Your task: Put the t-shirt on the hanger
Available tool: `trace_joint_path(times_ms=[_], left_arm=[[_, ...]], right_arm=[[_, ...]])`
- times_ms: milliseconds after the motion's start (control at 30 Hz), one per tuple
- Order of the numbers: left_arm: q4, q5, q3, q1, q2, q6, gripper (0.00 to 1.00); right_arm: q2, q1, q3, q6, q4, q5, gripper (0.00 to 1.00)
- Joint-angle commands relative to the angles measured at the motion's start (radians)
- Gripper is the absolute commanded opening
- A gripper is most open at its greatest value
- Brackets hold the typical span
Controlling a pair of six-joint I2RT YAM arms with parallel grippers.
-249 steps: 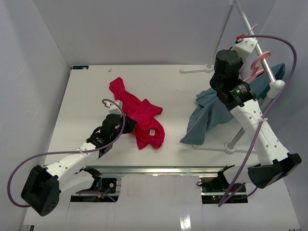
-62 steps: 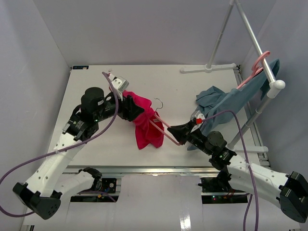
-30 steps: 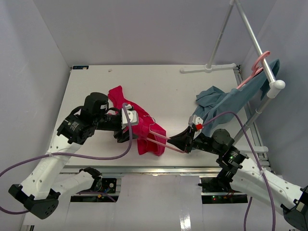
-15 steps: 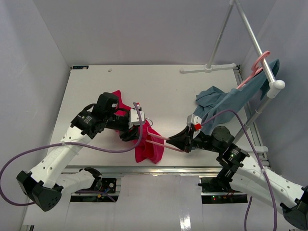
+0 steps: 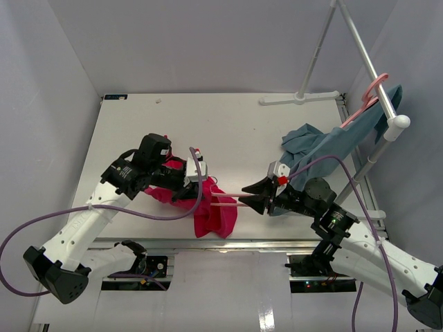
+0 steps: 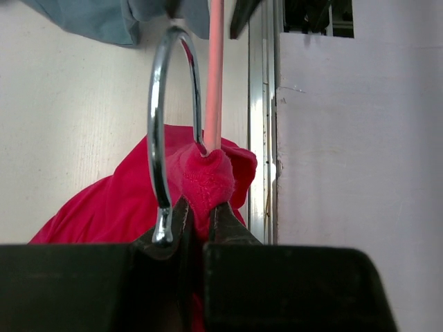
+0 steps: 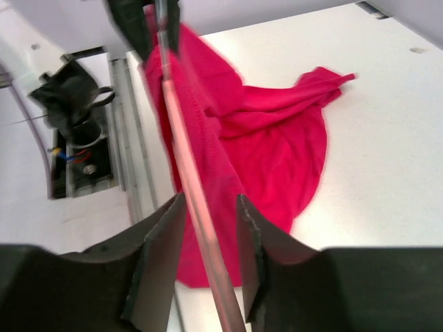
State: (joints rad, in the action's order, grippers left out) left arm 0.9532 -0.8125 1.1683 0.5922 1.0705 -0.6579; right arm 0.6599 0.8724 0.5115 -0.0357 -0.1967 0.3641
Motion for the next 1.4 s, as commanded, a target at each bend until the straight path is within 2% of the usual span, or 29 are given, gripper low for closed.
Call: trace_joint_path(times_ms=[0, 167, 333, 433, 600, 767, 933, 1367], left_arm=[[-0.114, 0.034, 0.017, 0.006, -0.032, 0.153, 0.00], [-0.214, 0.211, -0.051, 0.006, -0.093, 0.309, 0.00], [-0.270, 0.356, -0.091, 0.006, -0.101, 0.428, 0.00], [-0.297, 0.426, -0.107, 0.006, -0.098, 0.494, 0.00], [-0.315, 0.669, -0.079, 0.006, -0.073, 0.668, 0.00], [-0.371, 0.775, -0.101, 0.006, -0.090, 0.827, 0.00], [-0.446, 0.905, -0.174, 0.006, -0.151, 0.933, 0.00], [-0.481, 0.928, -0.251, 0.007, -0.182, 0.966, 0.00]], right_arm=[[0.008, 0.004, 0.097, -0.036, -0.058, -0.211, 0.61], [0.016, 0.004, 0.155, -0.056, -0.017, -0.343, 0.76], [0.042, 0.004, 0.190, -0.092, -0.011, -0.538, 0.79], [0.086, 0.004, 0.233, -0.102, 0.021, -0.572, 0.79], [0.194, 0.004, 0.262, -0.162, 0.036, -0.533, 0.73], [0.319, 0.025, 0.276, -0.216, 0.028, -0.526, 0.67], [0.423, 0.120, 0.280, -0.252, -0.007, -0.628, 0.64], [0.662, 0.317, 0.308, -0.342, -0.148, -0.888, 0.51]])
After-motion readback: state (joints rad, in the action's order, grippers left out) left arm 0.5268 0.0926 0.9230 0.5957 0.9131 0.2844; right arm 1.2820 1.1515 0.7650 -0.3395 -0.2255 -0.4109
